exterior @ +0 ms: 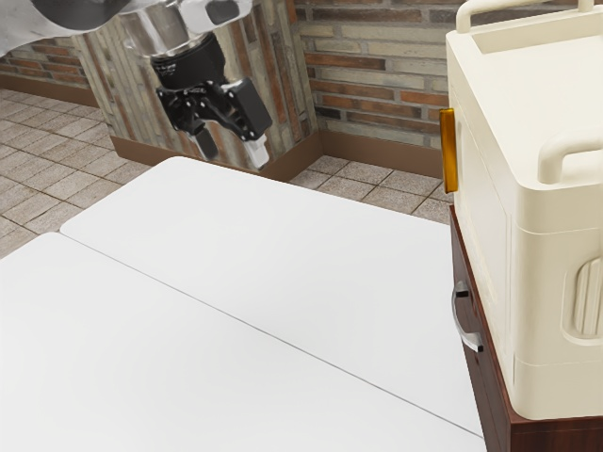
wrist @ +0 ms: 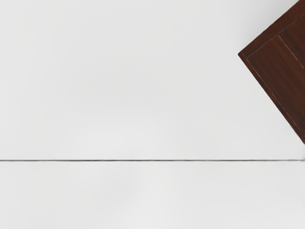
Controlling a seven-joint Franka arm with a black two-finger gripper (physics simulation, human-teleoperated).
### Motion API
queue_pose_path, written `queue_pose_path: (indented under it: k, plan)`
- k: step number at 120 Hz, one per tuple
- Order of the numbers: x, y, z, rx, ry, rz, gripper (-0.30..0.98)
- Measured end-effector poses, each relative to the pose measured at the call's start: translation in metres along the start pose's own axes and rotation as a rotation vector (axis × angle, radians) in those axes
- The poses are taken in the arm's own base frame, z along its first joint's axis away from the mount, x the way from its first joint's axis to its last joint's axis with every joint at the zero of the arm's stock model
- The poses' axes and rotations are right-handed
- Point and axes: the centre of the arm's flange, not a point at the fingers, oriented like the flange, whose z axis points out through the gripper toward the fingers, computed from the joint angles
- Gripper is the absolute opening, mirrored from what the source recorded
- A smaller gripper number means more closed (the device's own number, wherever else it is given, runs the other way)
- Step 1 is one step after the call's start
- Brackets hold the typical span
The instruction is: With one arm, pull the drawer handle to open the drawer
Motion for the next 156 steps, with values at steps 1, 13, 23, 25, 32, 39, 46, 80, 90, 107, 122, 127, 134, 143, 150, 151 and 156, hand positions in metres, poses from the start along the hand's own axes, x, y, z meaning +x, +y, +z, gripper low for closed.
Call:
queue_pose_path:
  k: [1,13,23,25,32,39,46,80,90,107,122,127,134,143,150,151,156]
  plan:
    - [0.001,0.003,0.002,-0.001,-0.002,-0.002,0.69]
    - [0.018,0.026,0.053,-0.021,-0.065,-0.031,0.69]
    - [0.023,0.032,0.100,-0.031,-0.117,-0.075,0.69]
    - [0.022,0.034,0.107,-0.032,-0.121,-0.081,0.69]
    - [0.011,0.039,0.125,-0.039,-0.135,-0.103,0.69]
    - [0.000,0.041,0.134,-0.045,-0.131,-0.135,0.69]
    - [-0.005,0.045,0.138,-0.046,-0.119,-0.180,0.69]
    - [-0.031,0.096,0.151,-0.077,-0.043,-0.306,0.69]
    - [-0.032,0.114,0.155,-0.083,-0.025,-0.333,0.69]
    - [-0.031,0.142,0.165,-0.094,-0.004,-0.385,0.69]
    - [-0.040,0.159,0.186,-0.099,-0.005,-0.429,0.69]
    - [-0.044,0.161,0.187,-0.106,0.005,-0.445,0.69]
    - [-0.049,0.159,0.187,-0.118,0.022,-0.477,0.69]
    - [-0.047,0.147,0.185,-0.133,0.045,-0.534,0.69]
    - [-0.045,0.142,0.187,-0.145,0.056,-0.572,0.69]
    - [-0.045,0.142,0.188,-0.147,0.058,-0.577,0.69]
    - [-0.045,0.144,0.188,-0.157,0.064,-0.592,0.69]
